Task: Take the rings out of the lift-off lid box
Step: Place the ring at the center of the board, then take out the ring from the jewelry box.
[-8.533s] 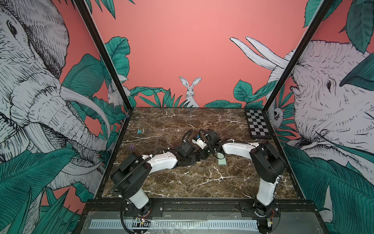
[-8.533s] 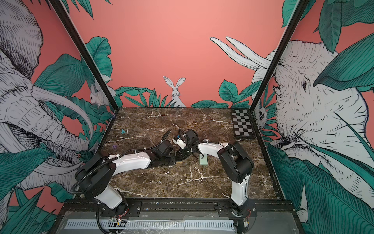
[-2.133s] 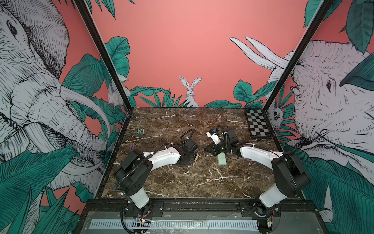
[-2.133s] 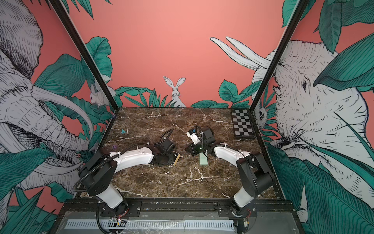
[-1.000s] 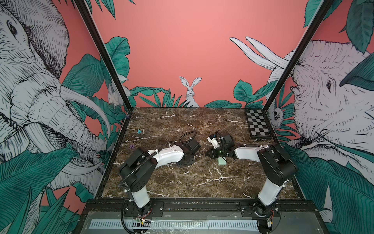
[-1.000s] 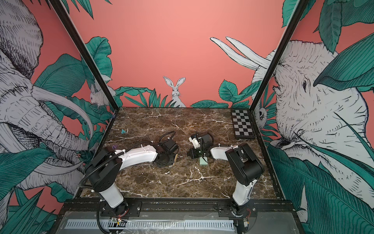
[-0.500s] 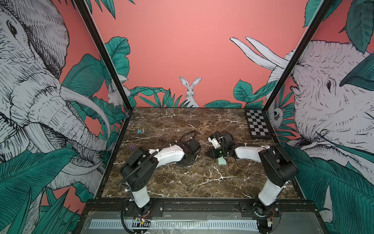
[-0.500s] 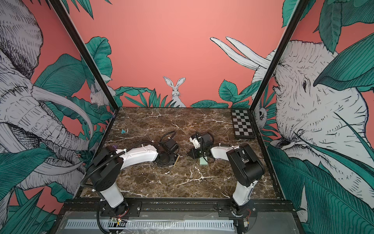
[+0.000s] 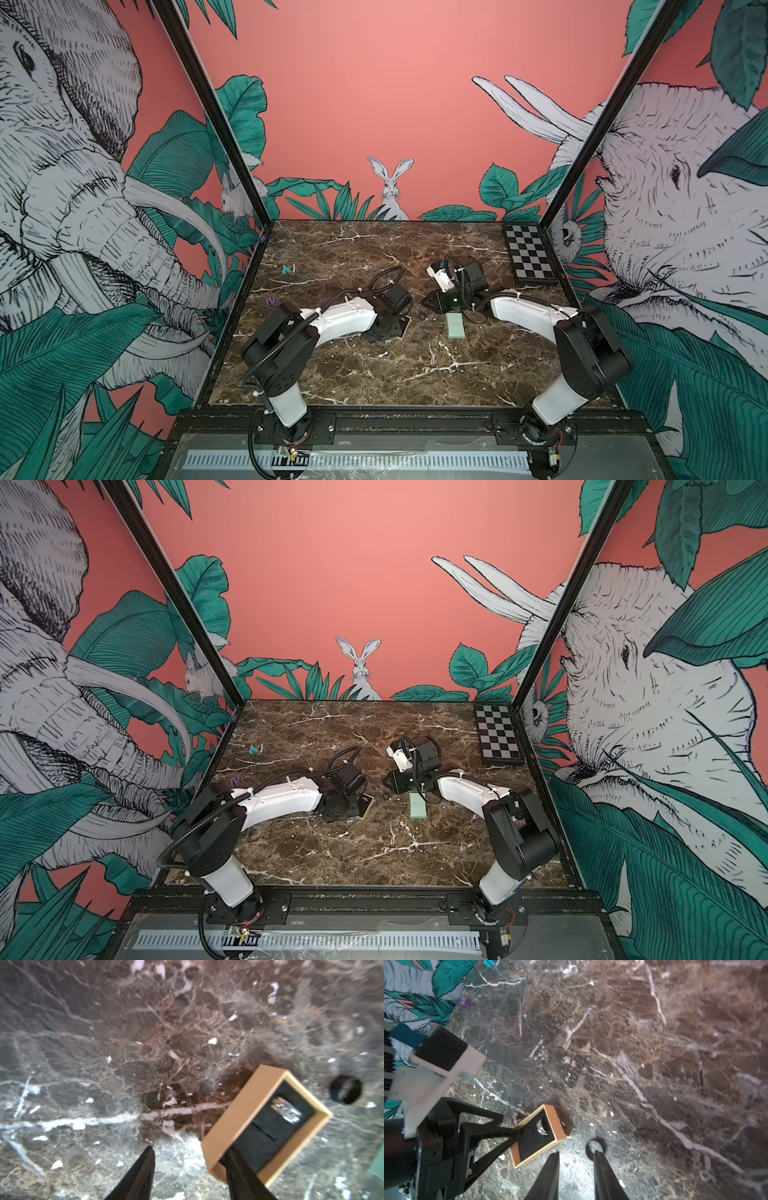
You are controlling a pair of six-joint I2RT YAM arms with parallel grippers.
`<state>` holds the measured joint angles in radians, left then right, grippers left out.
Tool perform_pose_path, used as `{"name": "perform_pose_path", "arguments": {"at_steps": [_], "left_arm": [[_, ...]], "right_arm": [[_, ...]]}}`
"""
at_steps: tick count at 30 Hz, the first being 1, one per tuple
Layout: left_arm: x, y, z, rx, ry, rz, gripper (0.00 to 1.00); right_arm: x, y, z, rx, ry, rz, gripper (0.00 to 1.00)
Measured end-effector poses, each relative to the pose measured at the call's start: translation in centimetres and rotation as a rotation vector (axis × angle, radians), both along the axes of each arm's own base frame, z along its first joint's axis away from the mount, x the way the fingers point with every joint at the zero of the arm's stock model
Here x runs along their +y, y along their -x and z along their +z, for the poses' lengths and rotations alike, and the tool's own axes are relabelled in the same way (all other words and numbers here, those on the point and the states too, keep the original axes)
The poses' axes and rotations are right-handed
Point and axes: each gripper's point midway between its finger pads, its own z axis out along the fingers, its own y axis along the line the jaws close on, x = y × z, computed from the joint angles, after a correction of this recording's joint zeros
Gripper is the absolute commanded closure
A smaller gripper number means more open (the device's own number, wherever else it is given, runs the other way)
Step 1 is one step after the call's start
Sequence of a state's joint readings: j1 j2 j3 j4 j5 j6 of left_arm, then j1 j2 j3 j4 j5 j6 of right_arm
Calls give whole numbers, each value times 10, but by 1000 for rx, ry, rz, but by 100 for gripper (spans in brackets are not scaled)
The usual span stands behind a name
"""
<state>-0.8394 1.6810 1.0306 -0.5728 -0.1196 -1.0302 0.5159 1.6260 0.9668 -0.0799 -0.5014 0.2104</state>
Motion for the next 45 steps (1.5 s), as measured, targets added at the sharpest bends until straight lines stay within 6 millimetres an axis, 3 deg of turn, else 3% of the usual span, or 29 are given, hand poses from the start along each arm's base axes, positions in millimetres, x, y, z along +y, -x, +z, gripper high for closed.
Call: {"name": "perform_pose_path", "arguments": {"at_steps": [8, 14, 20, 29, 37, 45], "left_arm": [[-3, -3, 19, -53, 36, -48, 39], [-4, -8, 15, -80, 102, -91, 42], [-4, -13, 5, -97, 147, -122, 43], [-14, -16, -9, -98, 203, -144, 44], [-20, -19, -10, -109, 227, -144, 46], [-19, -19, -11, -109, 226, -134, 54]], "right_arm": [[41, 19, 23, -48, -4, 140, 71], [61, 30, 0, -15, 36, 213, 70], [62, 30, -25, 30, 86, 234, 70], [67, 27, -32, 36, 96, 248, 70], [68, 29, -42, 57, 107, 254, 70], [69, 29, -45, 60, 108, 255, 70]]}}
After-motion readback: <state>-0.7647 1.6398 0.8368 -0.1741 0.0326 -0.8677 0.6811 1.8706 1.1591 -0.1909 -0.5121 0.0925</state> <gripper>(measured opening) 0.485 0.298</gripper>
